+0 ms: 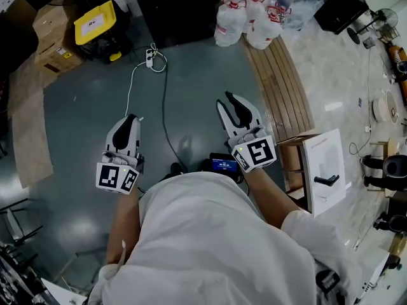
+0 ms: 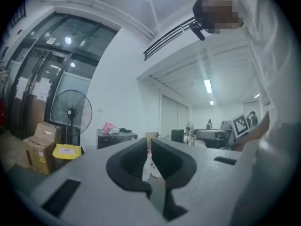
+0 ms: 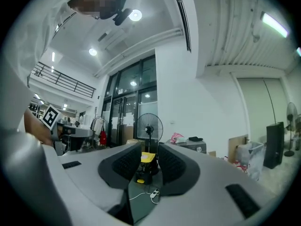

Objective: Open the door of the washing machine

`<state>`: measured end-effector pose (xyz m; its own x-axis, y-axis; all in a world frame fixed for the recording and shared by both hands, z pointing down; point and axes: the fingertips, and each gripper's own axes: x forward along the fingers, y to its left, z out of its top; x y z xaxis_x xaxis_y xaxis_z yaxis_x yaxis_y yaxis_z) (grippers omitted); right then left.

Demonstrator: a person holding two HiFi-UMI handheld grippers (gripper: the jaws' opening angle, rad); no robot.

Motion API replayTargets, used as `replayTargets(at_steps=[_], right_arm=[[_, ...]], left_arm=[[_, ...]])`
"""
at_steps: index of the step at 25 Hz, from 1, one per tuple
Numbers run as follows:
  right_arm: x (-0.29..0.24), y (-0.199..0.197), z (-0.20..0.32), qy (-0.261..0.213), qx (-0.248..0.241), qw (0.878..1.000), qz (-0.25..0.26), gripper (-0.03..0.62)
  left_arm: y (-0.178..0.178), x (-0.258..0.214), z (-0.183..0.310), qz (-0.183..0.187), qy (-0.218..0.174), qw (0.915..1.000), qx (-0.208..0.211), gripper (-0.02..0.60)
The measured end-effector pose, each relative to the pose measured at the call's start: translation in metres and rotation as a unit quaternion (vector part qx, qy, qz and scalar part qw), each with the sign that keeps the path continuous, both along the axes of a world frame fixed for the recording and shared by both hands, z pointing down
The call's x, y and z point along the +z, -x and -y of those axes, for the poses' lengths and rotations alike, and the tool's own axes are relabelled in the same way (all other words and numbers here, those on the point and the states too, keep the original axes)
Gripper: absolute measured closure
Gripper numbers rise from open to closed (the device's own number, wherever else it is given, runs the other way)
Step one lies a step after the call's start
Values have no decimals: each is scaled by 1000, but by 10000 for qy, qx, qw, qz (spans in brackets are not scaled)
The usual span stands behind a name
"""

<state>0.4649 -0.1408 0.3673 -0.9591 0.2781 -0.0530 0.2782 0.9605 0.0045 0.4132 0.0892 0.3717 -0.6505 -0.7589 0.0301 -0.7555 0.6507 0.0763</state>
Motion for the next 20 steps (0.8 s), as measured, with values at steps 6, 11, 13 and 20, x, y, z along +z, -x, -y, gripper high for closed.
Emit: replayTargets(at_steps=[6,11,13,20], right_arm=[[9,1,14,22,-28,9999,-100,468],[28,-11,29,151,-151,9995,-250,476],[38,-11,31,161,-244,9990,-325,476],[70,-9,34,391,-310,9968,-628,487]], left_arm=[[2,0,7,-15,4,9998,-180,561],[-13,19,27,-112,346,9993,-114,561],[-16,23,32,-162,359,9991,-123,561],[-11,40,19,-534,278,9977,-324,561]])
